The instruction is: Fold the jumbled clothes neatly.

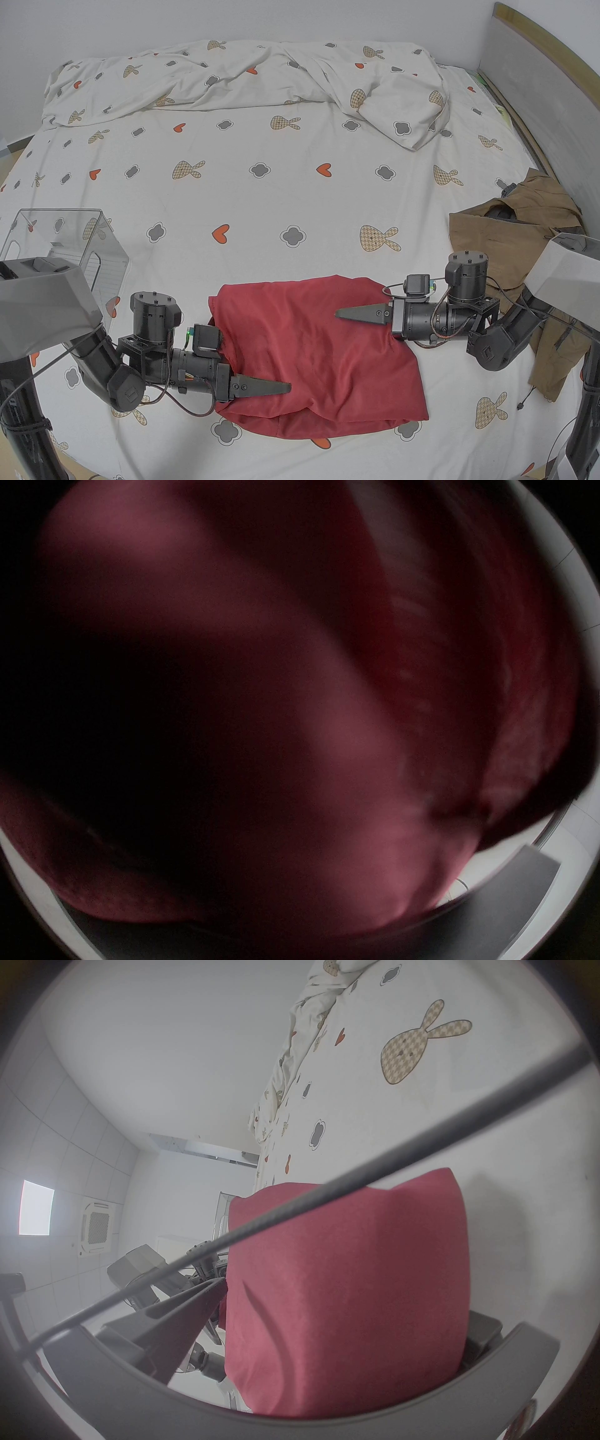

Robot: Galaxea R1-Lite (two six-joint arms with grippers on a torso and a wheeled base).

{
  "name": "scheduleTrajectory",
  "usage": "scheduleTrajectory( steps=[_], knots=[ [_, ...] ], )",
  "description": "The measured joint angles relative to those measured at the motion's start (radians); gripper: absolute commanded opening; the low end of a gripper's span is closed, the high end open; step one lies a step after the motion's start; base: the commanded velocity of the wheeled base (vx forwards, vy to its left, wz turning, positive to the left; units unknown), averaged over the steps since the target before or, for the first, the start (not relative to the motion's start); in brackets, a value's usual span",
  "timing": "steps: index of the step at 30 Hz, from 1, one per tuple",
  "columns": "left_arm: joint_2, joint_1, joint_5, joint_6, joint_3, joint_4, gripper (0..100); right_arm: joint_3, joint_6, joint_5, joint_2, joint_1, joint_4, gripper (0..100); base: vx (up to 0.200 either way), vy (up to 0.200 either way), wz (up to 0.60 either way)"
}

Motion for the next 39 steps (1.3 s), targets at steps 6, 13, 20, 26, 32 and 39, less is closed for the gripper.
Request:
scheduleTrajectory(
  steps=[6,13,20,26,32,39],
  knots=[
    [0.013,-0.013,0.0,0.0,0.0,0.0,0,-0.001,0.0,0.0,0.002,0.005,0.0,0,0.0,0.0,0.0],
    [0.023,-0.019,0.001,0.0,-0.003,0.001,0,0.002,0.0,0.0,0.002,0.009,-0.001,0,0.0,0.0,0.0],
    [0.014,-0.021,0.001,-0.003,-0.003,0.003,0,0.015,-0.001,-0.002,-0.002,0.011,-0.002,0,0.0,0.0,0.0],
    [-0.018,-0.021,0.001,-0.048,0.004,0.006,0,0.036,-0.001,-0.004,-0.016,0.013,-0.001,0,0.0,0.0,0.0],
    [-0.1,-0.026,0.001,-0.126,0.013,0.012,0,0.057,0.0,-0.021,-0.088,0.04,0.012,0,0.0,0.0,0.0],
    [-0.177,-0.041,0.001,-0.153,0.026,0.027,0,0.056,0.0,-0.066,-0.189,0.088,0.097,0,0.0,0.0,0.0]
  ],
)
